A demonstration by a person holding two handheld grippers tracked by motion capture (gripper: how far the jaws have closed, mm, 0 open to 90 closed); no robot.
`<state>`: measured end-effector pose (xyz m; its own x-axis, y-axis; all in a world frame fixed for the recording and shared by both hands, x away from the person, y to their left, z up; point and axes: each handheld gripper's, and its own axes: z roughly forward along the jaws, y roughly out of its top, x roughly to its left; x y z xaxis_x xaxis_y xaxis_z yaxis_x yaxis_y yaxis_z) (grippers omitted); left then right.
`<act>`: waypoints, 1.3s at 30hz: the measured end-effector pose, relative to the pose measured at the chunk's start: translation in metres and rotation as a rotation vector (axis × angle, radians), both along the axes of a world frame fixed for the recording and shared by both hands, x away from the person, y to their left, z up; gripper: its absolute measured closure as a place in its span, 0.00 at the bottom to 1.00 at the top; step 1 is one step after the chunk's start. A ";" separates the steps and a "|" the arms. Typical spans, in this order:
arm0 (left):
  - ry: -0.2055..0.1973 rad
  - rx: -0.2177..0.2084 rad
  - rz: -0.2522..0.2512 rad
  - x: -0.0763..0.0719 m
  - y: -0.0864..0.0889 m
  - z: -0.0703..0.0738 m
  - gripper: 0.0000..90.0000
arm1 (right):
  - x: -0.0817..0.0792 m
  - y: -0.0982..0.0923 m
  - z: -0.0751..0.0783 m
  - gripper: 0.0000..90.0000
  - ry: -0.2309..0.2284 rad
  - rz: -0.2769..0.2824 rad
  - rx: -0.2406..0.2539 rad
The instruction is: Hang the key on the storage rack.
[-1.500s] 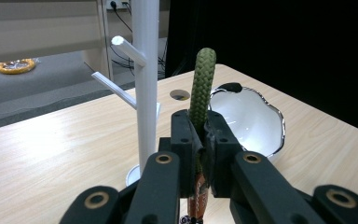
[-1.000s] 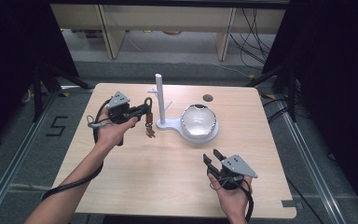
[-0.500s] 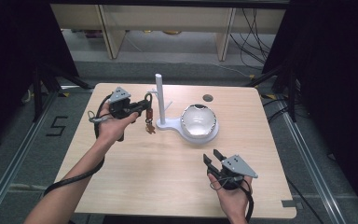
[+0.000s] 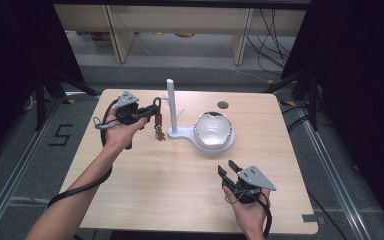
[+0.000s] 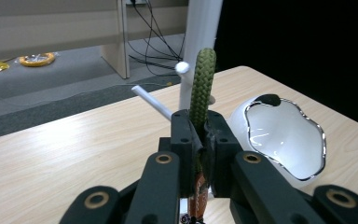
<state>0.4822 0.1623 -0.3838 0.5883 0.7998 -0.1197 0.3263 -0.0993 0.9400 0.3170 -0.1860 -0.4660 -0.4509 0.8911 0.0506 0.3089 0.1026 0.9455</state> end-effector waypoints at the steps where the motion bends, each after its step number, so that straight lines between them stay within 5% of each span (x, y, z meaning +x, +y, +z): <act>1: -0.001 0.002 0.004 0.001 0.001 0.000 0.92 | 0.001 0.001 -0.001 0.63 -0.009 0.010 0.007; 22: 0.015 0.032 0.080 0.008 0.007 0.001 0.92 | 0.001 -0.001 -0.001 0.63 0.010 0.008 -0.010; 39: -0.014 0.072 0.084 0.007 -0.005 0.001 0.92 | 0.001 -0.003 -0.002 0.63 0.014 0.008 -0.010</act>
